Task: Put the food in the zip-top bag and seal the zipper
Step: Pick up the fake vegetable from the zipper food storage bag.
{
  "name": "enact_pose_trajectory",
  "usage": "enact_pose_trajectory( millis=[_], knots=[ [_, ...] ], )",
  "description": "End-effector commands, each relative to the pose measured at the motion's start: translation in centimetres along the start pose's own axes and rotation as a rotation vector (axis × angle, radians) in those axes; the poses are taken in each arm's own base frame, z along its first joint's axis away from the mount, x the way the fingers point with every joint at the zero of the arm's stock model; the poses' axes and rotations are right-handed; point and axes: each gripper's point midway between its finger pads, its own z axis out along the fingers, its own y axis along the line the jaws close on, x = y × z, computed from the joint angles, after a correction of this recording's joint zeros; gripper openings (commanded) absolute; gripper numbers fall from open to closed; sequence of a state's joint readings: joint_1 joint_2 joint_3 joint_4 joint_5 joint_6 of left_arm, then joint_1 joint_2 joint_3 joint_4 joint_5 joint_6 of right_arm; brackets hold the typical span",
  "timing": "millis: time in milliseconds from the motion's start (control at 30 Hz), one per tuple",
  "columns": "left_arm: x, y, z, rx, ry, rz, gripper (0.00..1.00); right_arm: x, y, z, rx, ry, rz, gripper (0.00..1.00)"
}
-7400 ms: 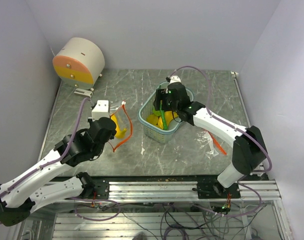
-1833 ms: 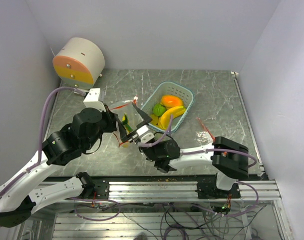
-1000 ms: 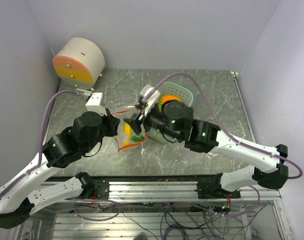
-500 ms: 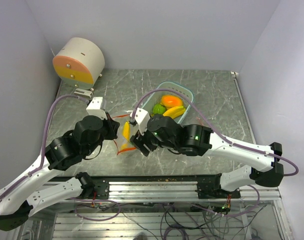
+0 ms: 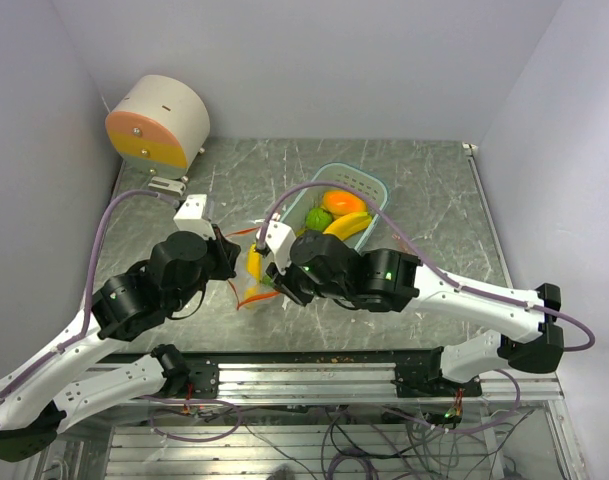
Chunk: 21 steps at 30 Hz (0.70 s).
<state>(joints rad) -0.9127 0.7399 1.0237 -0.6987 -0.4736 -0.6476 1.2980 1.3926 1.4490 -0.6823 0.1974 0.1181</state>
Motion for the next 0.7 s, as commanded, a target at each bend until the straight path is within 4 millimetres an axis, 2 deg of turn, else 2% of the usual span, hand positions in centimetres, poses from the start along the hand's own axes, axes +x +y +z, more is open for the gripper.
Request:
enact_pose_trajectory(
  millis=[0, 33, 200, 333, 433, 533, 600, 667],
  knots=[
    [-0.9, -1.0, 0.0, 0.041, -0.032, -0.03, 0.07, 0.6, 0.7, 0.4, -0.036, 0.035, -0.007, 0.05],
    [-0.9, -1.0, 0.0, 0.04, -0.032, -0.031, 0.07, 0.7, 0.6, 0.3, -0.034, 0.038, -0.006, 0.0],
    [-0.5, -0.9, 0.2, 0.039, -0.027, -0.036, 0.07, -0.4, -0.4, -0.7, 0.014, -0.003, 0.016, 0.0],
    [0.3, -1.0, 0.8, 0.038, -0.011, -0.037, 0.07, -2.8, -1.7, -2.1, 0.081, -0.118, 0.052, 0.0],
    [0.8, -1.1, 1.1, 0.04, 0.0, -0.035, 0.07, -5.2, -3.6, -3.9, 0.168, -0.247, 0.093, 0.0],
    [1.1, -1.2, 1.4, 0.041, 0.007, -0.036, 0.07, -7.6, -4.2, -5.7, 0.174, -0.391, 0.106, 0.0],
    [1.1, -1.3, 1.4, 0.045, 0.007, -0.04, 0.07, -8.3, -4.1, -6.5, 0.158, -0.444, 0.095, 0.0],
    [0.8, -1.7, 1.4, 0.062, 0.003, -0.048, 0.07, -8.0, -4.2, -6.3, 0.164, -0.451, 0.078, 0.0]
  ],
)
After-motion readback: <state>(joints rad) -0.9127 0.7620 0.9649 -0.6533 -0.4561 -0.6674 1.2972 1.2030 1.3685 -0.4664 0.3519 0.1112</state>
